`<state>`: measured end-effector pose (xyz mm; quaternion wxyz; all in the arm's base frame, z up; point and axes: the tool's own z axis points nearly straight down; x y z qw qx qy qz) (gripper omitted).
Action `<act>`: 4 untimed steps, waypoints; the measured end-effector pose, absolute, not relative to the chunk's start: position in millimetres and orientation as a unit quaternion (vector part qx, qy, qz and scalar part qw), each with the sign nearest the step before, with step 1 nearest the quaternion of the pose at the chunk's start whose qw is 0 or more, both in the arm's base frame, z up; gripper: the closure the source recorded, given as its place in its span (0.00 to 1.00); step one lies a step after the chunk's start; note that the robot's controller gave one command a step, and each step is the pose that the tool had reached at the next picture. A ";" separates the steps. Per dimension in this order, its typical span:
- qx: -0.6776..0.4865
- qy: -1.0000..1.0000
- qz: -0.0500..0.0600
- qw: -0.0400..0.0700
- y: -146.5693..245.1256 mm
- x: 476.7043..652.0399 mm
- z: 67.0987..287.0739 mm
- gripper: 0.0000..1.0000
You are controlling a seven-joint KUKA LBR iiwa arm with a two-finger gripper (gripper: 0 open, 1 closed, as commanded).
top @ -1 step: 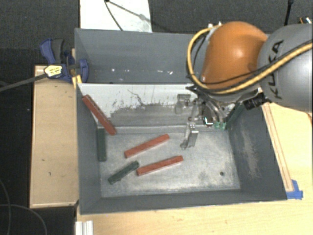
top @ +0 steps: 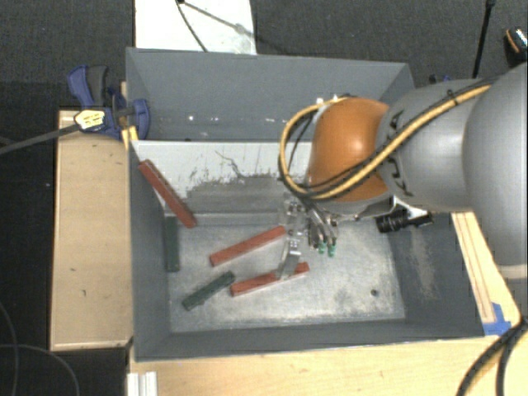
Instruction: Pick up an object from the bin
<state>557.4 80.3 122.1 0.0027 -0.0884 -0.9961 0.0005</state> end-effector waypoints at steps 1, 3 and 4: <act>-0.021 -1.000 -0.001 -0.002 119.3 585.5 68.3 0.00; -0.036 -0.999 -0.002 -0.005 128.9 574.8 191.3 1.00; 0.141 -0.990 0.000 -0.004 89.7 556.8 259.4 1.00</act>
Offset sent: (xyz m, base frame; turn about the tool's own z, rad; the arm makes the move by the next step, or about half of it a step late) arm 0.0275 0.0374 -0.0521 -0.1340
